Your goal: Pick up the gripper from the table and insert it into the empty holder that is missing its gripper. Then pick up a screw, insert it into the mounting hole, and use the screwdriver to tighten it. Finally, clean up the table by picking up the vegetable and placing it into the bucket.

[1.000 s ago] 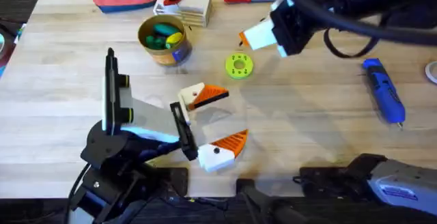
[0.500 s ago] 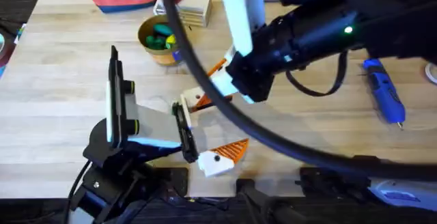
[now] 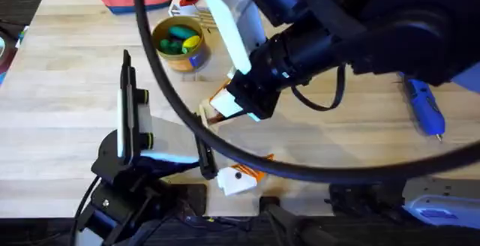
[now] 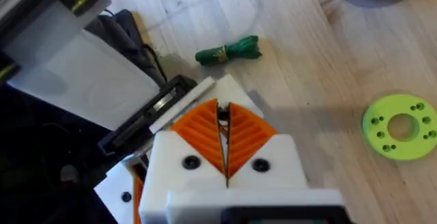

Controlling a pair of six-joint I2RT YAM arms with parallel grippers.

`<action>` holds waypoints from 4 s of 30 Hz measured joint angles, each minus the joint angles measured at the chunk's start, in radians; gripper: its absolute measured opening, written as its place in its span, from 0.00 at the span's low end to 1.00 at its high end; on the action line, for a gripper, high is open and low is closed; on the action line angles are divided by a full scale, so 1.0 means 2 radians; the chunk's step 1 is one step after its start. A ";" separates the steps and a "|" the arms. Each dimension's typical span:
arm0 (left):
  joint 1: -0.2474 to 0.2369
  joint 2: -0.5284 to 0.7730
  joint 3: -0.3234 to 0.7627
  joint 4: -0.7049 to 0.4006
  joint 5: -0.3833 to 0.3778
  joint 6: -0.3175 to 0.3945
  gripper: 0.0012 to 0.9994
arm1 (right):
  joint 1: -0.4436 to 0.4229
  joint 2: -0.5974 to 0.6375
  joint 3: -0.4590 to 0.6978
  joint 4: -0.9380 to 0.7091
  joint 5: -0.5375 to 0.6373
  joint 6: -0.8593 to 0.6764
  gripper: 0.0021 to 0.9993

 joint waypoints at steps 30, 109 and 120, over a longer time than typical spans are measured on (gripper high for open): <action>0.000 0.000 0.000 -0.001 0.002 -0.003 0.99 | 0.002 0.029 0.002 -0.005 0.017 0.010 0.00; 0.000 0.000 0.000 -0.001 0.002 0.005 0.00 | -0.082 -0.390 -0.110 -0.201 0.026 0.074 0.99; 0.000 0.000 0.000 -0.001 0.002 0.005 0.00 | -0.126 -0.386 -0.129 -0.182 0.260 0.163 0.99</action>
